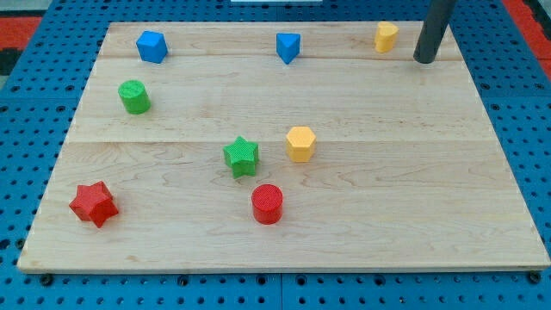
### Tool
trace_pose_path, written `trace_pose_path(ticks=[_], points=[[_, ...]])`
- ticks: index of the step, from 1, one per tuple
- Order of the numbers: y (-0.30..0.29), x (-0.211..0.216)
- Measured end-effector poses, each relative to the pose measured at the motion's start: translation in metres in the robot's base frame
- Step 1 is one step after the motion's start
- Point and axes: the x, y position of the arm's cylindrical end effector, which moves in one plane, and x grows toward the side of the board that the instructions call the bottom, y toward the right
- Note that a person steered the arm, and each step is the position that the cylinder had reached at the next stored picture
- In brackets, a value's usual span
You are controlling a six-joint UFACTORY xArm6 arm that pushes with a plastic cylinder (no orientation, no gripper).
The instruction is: Push the red star to the center left
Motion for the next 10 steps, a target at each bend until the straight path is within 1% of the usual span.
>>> trace_pose_path(ticks=[1, 3, 5, 6, 7, 8, 9, 10], points=[[0.0, 0.035], [-0.023, 0.074], [-0.023, 0.074], [-0.055, 0.122], [-0.09, 0.199], [-0.138, 0.295], [-0.248, 0.329], [-0.382, 0.315]])
